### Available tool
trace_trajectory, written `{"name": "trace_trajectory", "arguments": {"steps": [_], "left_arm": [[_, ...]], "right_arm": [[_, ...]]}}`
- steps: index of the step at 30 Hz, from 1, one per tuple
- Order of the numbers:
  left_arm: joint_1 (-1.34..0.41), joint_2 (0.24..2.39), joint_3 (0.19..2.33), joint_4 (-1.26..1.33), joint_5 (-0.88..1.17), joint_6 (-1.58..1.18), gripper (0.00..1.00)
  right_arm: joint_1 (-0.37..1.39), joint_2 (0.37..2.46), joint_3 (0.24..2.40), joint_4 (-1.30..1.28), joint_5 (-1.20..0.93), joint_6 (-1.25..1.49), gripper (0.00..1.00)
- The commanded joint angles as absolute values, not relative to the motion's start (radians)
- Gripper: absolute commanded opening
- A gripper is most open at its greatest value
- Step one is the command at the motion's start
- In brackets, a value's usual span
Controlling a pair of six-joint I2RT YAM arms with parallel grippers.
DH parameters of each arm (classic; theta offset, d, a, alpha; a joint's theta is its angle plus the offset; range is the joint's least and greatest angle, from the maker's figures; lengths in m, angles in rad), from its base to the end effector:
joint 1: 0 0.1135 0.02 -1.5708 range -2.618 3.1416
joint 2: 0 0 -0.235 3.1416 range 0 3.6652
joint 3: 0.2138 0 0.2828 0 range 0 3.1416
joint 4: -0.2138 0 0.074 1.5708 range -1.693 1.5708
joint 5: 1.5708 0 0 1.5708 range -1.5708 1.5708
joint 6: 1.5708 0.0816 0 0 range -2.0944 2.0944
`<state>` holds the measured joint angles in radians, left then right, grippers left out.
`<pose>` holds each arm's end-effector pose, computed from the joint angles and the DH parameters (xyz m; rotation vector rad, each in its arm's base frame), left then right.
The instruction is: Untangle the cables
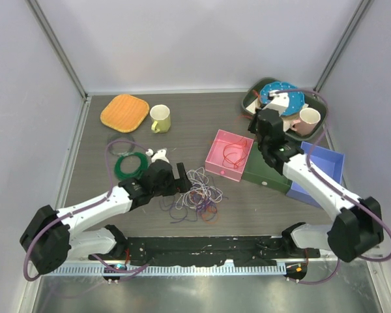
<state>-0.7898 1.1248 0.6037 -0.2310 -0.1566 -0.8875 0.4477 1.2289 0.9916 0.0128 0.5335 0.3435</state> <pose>0.2210 -0.2049 0.1344 -0.1992 2.3986 -0.6500 0.3466 0.1204 0.2961 0.2854 1.7414 0.0950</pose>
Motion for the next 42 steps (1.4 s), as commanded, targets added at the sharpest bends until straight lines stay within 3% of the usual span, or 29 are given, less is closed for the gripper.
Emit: {"name": "trace_trajectory", "arguments": {"steps": [1,15,18,22,25,27,35,42], "left_arm": [[-0.790,1.172,0.607,-0.167,-0.118,-0.905,1.00],[-0.790,1.241,0.588,-0.137,-0.075,-0.917,1.00],[-0.790,1.235,0.583,-0.141,-0.069,-0.919,1.00],[-0.790,1.192,0.572,-0.146,-0.081,-0.922,1.00],[-0.790,1.169,0.563,-0.150,-0.098,-0.923,1.00],[-0.790,1.146,0.557,-0.159,-0.107,-0.922,1.00],[-0.790,1.088,0.520,-0.196,-0.078,-0.910,1.00],[-0.790,1.107,0.497,-0.175,-0.015,-0.900,1.00]], "right_arm": [[0.488,1.340,0.956,0.106,0.552,0.351,0.01],[0.644,1.497,0.834,0.111,0.558,0.388,0.01],[0.652,1.517,0.865,0.040,0.571,0.422,0.09],[0.669,1.457,0.933,-0.064,0.575,0.394,0.55],[0.706,1.365,0.960,-0.100,0.588,0.364,0.69],[0.727,1.292,0.953,-0.112,0.577,0.341,0.73],[0.869,1.132,0.784,-0.159,0.152,0.187,0.74],[0.943,1.059,0.577,-0.083,0.150,-0.051,0.73]]}}
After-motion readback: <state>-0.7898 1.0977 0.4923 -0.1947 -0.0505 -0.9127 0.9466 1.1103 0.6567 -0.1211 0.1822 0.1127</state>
